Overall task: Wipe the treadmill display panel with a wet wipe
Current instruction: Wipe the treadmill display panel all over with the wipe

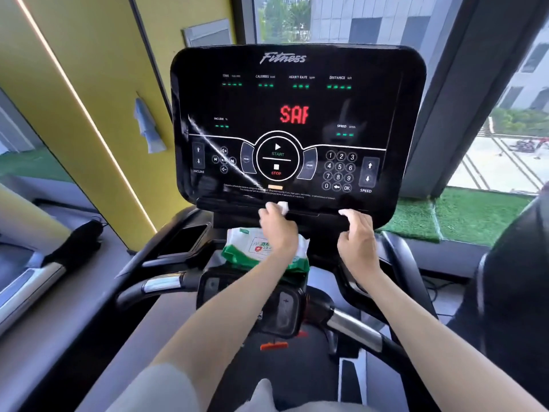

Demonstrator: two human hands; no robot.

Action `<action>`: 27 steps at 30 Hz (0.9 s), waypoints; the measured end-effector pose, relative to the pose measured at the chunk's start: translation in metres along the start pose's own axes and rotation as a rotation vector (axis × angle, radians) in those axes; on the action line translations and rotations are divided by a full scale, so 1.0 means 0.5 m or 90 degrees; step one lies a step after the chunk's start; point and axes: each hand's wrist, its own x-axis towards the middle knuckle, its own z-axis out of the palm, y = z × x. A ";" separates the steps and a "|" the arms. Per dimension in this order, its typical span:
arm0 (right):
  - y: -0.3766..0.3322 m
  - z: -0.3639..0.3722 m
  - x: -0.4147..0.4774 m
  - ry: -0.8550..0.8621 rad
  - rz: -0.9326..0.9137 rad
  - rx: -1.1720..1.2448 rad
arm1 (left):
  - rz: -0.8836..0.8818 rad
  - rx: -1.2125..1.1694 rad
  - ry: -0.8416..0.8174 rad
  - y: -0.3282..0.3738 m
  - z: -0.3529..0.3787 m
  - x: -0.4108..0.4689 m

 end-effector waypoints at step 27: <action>0.039 -0.071 0.017 0.080 0.488 0.409 | 0.346 0.076 0.013 0.065 0.061 -0.032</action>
